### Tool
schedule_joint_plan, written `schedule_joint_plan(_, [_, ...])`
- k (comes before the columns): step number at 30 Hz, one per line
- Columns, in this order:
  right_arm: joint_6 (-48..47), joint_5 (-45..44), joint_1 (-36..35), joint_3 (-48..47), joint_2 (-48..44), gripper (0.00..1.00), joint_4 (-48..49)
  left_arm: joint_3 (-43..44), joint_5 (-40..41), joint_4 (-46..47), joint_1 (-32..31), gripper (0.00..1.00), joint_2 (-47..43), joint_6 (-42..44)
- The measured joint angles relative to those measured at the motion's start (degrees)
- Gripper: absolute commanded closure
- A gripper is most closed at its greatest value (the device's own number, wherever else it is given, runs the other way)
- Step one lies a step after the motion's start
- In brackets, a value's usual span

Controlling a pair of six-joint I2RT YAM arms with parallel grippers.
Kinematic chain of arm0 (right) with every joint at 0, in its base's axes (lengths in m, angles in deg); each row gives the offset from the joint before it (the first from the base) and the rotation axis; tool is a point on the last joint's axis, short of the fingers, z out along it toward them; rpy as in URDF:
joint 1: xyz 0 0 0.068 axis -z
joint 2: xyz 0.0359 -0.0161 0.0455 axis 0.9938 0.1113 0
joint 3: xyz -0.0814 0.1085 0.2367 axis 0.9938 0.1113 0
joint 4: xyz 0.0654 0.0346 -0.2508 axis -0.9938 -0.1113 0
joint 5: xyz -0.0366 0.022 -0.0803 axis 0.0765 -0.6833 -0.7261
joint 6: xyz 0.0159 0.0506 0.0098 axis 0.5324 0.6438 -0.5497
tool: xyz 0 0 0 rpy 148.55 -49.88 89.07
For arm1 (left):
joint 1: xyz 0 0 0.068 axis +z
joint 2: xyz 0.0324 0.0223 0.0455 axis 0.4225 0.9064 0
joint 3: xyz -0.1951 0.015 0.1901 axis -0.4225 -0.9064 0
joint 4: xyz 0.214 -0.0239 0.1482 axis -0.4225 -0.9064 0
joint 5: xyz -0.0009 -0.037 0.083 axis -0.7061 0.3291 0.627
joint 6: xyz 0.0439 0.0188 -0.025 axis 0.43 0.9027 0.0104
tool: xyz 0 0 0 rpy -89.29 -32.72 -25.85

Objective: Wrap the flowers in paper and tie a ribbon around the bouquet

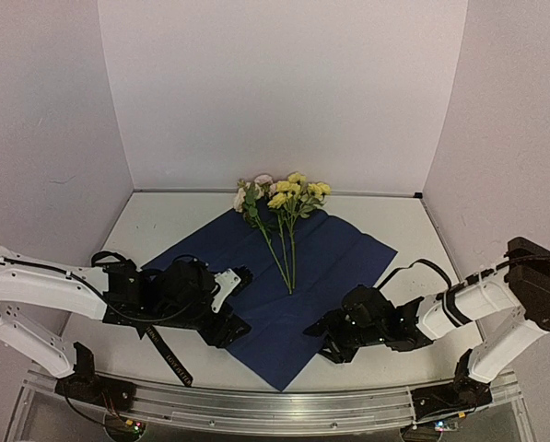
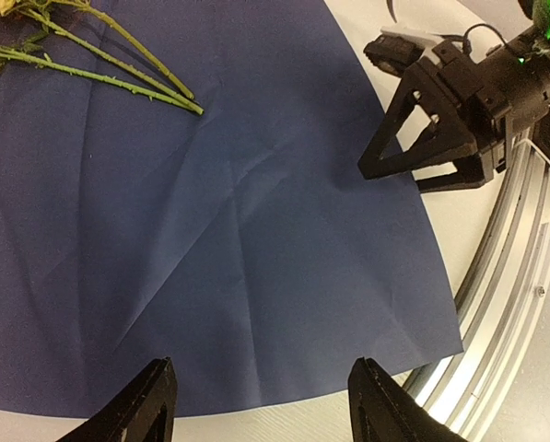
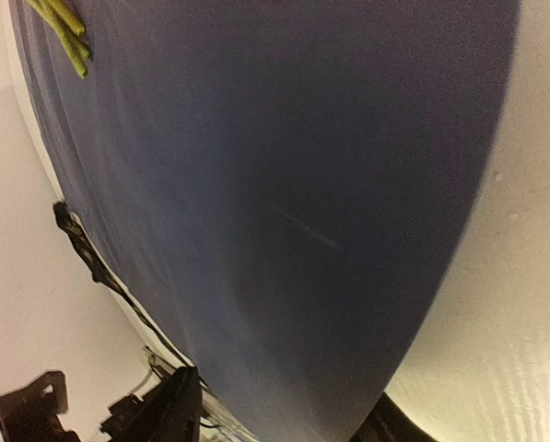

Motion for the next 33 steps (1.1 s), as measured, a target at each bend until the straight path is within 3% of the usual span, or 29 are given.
schedule_joint_plan(6, [4.94,-0.59,-0.41,0.66,1.65,1.00,4.94,0.38,1.40,0.09,-1.02,0.35,-2.22,2.84])
schedule_joint_plan(20, [10.02,-0.40,1.98,-3.62,-1.64,1.00,5.62,-2.27,-4.19,4.60,-4.24,0.34,-12.51,15.91])
schedule_joint_plan(26, [11.40,-0.23,3.46,-6.51,-2.45,1.00,4.09,-2.32,-3.24,6.02,-7.85,0.35,-10.41,18.21])
schedule_joint_plan(33, [11.67,-0.27,3.59,-7.31,-3.66,1.00,0.87,-2.30,4.06,8.89,-8.82,0.41,-4.03,19.33])
